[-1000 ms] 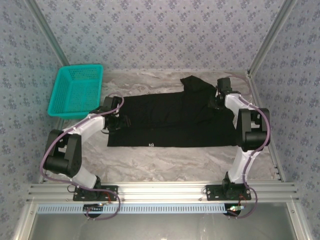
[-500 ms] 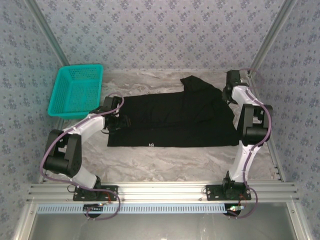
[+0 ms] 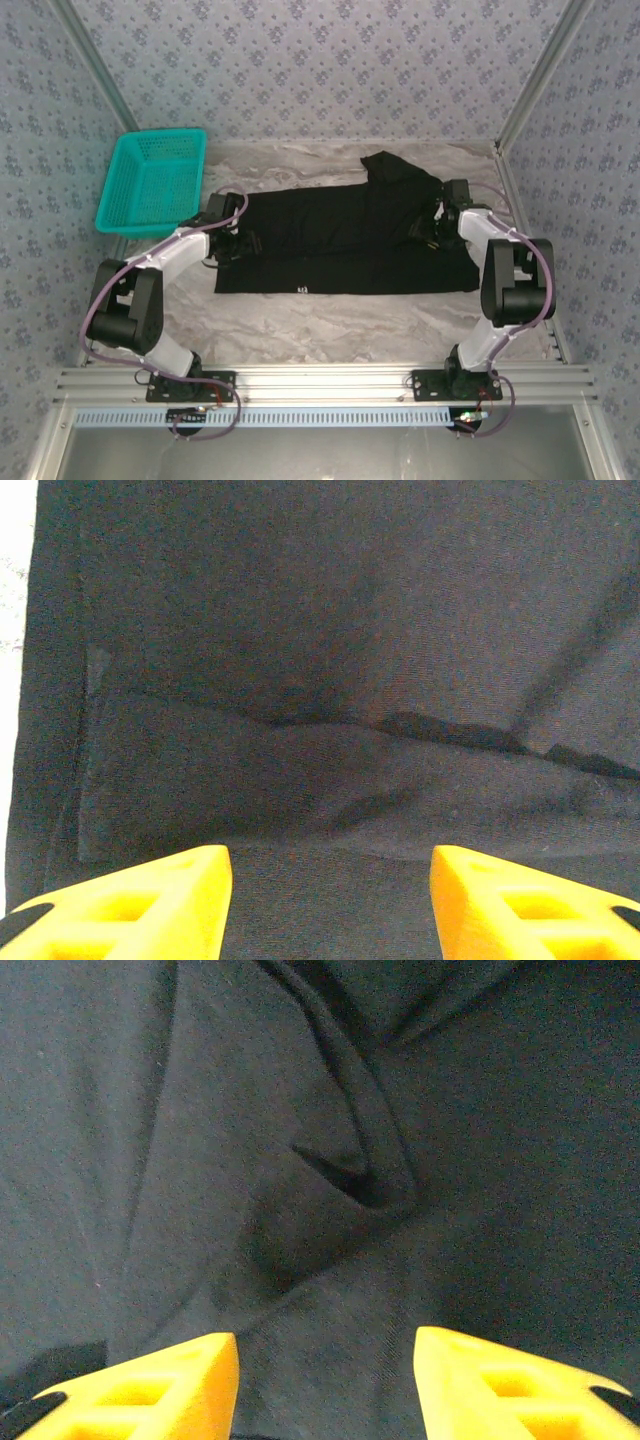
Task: Fold the inside-out t-shirt
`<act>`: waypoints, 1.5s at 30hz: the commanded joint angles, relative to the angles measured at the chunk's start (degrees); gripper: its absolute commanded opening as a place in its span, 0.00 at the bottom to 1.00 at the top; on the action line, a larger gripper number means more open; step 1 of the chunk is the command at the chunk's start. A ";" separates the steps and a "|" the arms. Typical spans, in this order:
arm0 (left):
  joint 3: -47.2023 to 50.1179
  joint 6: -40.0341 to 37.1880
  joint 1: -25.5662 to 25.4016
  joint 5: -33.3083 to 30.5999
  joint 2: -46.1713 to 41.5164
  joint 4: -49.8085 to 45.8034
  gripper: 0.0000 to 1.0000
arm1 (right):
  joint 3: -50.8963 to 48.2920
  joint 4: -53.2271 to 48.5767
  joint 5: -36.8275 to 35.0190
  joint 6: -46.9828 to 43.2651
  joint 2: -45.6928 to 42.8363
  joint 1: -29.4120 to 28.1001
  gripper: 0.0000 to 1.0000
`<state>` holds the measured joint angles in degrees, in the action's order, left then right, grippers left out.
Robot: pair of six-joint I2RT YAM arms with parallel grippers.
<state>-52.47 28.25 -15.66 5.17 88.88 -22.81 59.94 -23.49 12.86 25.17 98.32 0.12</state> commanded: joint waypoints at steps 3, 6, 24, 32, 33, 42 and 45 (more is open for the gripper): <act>-0.62 -1.28 0.18 0.34 -1.55 -1.27 0.55 | 1.52 6.86 3.17 2.48 3.48 0.65 0.45; -0.68 -1.27 0.19 0.11 -1.45 -1.45 0.55 | 3.32 7.71 3.46 2.34 5.64 0.51 0.37; -0.04 -1.44 0.28 -0.40 -1.52 -1.87 0.55 | 17.41 7.83 -1.51 -3.93 12.71 -10.40 0.01; -0.08 -1.44 0.37 -0.42 -1.78 -2.05 0.55 | 21.72 -1.02 -6.78 -10.25 14.30 -13.26 0.41; -0.13 -1.36 0.37 -0.35 -1.71 -1.93 0.55 | 20.82 -1.83 -7.69 -11.23 12.81 -13.14 0.42; 1.92 -0.14 0.43 -1.32 -3.12 -0.35 0.56 | 4.94 -4.55 -9.29 -9.94 -1.91 -6.53 0.48; 2.74 0.27 0.92 -3.84 -4.26 0.42 0.56 | 1.39 -7.11 -10.76 -8.40 -4.90 -3.89 0.48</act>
<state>-50.74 27.88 -15.42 3.95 87.09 -22.92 63.88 -25.96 4.23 15.51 95.26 -4.99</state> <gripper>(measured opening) 0.557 0.476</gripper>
